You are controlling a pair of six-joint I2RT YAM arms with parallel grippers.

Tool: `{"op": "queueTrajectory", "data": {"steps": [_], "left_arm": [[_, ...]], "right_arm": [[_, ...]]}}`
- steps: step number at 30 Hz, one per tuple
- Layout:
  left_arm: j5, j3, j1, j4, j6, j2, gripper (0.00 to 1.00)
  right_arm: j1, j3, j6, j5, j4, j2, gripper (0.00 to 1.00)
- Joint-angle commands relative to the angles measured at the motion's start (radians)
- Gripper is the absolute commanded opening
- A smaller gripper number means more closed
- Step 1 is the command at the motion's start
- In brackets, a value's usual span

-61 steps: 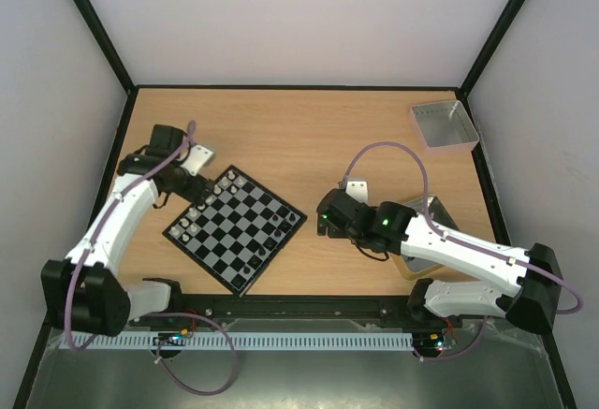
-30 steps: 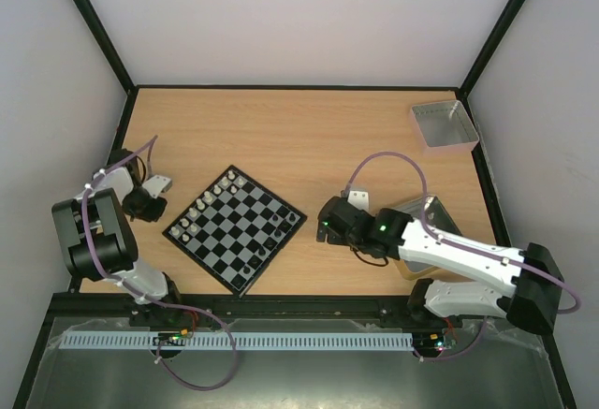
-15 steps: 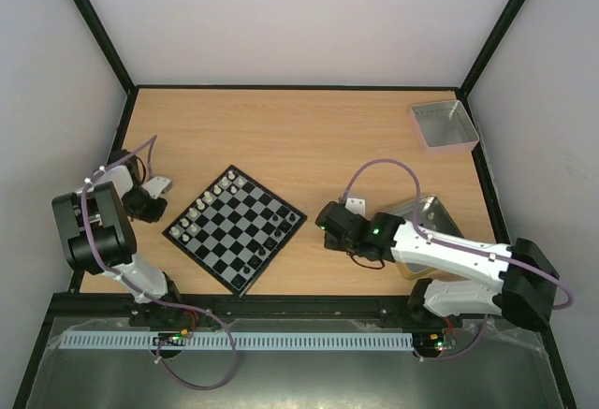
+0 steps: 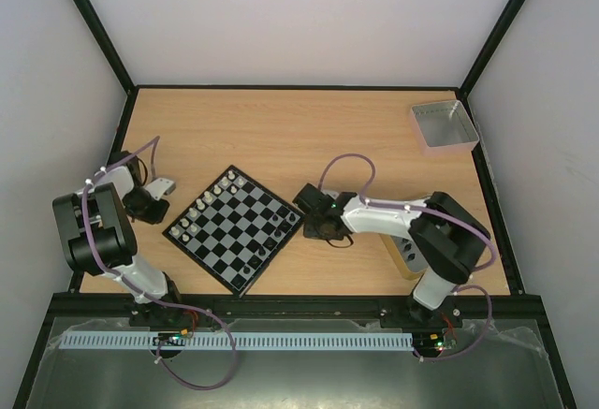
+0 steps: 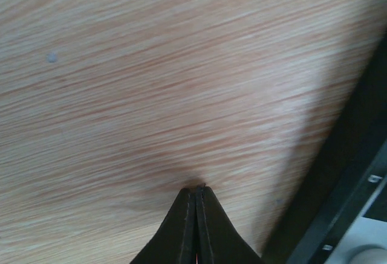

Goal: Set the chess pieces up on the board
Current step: Adjust the chessboard at the center of the board.

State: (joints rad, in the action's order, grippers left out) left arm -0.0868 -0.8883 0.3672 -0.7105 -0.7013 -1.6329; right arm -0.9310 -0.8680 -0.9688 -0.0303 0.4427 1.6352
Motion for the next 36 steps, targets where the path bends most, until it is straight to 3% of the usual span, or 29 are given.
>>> {"op": "queueTrajectory", "data": {"steps": [1,8,22,36], "left_arm": [[-0.054,0.063,-0.028,-0.096,-0.029,-0.012,0.02],[-0.076,0.072,-0.067,-0.149,-0.042,0.018,0.02],[-0.152,0.064,-0.106,-0.224,-0.059,0.025,0.02],[-0.201,0.052,-0.157,-0.218,-0.026,0.007,0.02]], "right_arm": [[0.019,-0.113,0.074,-0.025,-0.031,0.088,0.02],[0.031,-0.2,0.096,-0.082,-0.051,0.204,0.02],[0.134,-0.242,0.137,-0.14,-0.095,0.273,0.02],[0.228,-0.241,0.198,-0.128,-0.058,0.244,0.02]]}}
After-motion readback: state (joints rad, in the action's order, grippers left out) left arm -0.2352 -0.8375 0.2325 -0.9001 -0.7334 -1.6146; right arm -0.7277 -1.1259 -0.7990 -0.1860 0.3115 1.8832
